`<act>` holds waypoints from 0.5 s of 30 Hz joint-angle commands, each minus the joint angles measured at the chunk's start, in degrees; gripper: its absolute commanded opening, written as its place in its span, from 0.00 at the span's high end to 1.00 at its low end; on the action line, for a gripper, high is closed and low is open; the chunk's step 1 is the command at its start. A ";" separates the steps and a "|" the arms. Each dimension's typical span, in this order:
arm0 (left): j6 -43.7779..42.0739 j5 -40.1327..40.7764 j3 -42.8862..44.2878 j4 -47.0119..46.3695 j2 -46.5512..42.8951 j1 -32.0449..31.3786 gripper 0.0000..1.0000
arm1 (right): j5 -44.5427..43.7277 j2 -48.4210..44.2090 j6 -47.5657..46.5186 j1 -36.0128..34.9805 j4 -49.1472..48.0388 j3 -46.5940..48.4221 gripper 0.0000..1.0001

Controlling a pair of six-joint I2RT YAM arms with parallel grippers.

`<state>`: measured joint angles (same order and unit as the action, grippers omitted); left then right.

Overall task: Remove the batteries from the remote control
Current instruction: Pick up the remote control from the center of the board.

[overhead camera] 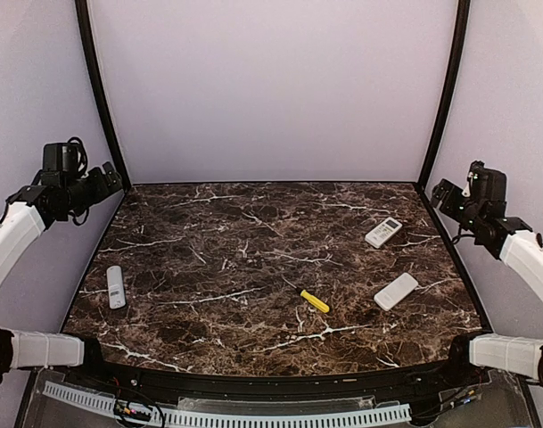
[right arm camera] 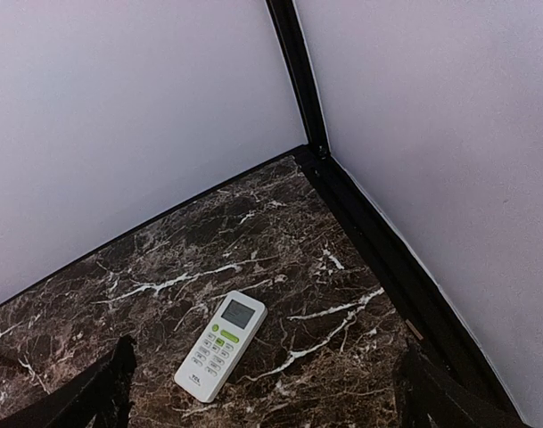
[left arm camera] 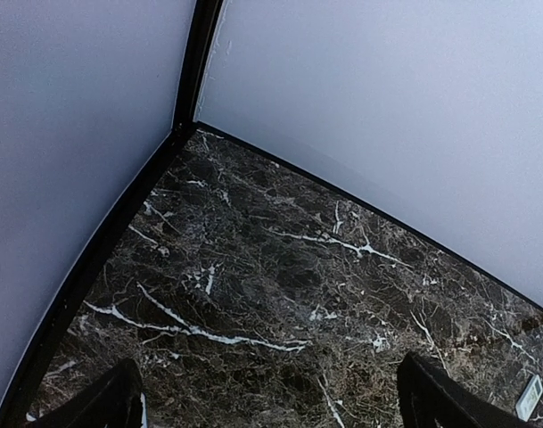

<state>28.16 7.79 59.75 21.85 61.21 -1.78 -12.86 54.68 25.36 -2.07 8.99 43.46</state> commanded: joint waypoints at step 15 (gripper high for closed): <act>-14.49 -4.54 3.39 1.72 -6.54 -0.03 0.01 | 5.24 10.26 9.12 -1.45 23.63 14.69 0.04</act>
<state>17.96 7.27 68.73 27.77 56.99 -1.78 -7.40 60.03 30.02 -1.52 23.29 55.35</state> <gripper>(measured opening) 0.990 0.968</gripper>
